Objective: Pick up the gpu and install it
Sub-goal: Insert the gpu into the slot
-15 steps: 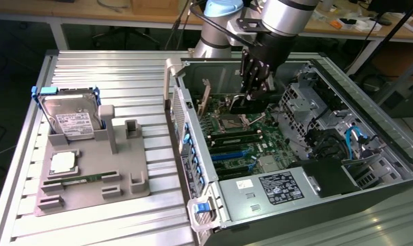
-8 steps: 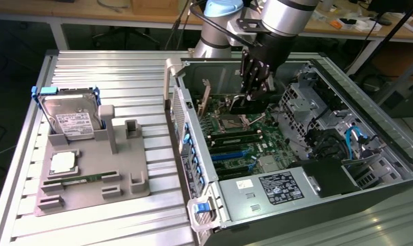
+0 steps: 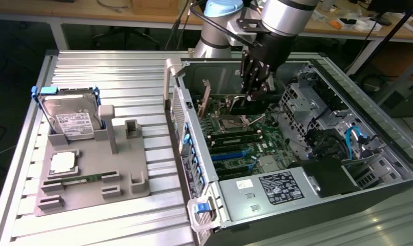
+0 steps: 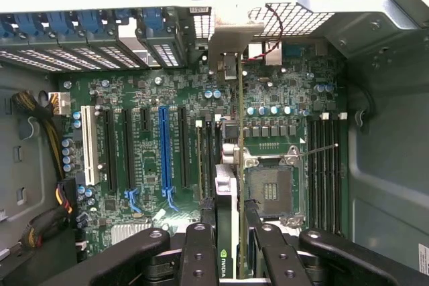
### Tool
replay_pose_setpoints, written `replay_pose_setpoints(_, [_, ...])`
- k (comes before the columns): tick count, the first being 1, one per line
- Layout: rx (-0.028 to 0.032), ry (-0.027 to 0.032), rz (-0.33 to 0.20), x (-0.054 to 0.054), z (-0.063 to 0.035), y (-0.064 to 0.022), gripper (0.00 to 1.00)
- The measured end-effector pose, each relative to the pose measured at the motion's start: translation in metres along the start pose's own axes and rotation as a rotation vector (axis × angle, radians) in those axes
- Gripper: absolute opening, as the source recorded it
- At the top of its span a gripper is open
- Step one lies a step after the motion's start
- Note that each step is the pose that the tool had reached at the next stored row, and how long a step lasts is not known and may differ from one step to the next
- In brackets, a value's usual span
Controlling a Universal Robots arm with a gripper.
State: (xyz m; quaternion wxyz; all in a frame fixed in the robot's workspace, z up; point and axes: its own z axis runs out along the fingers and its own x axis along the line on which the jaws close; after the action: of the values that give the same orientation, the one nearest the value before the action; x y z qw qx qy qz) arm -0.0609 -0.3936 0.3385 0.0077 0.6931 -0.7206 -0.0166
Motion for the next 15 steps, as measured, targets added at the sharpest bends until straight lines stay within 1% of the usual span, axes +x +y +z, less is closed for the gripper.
replay_pose_setpoints(6, [0.0001, 0.0024, 0.000, 0.0000, 0.0000, 0.0000, 0.27])
replay_pose_setpoints(9, [0.0001, 0.0026, 0.000, 0.0008, 0.0024, -0.0001, 0.27])
replay_pose_setpoints(12, [0.0001, 0.0026, 0.000, 0.0038, 0.0080, -0.0004, 0.27])
replay_pose_setpoints(13, [0.0003, 0.0029, 0.000, 0.0075, 0.0093, -0.0006, 0.27])
replay_pose_setpoints(15, [0.0001, 0.0047, 0.001, 0.0086, 0.0092, -0.0007, 0.27])
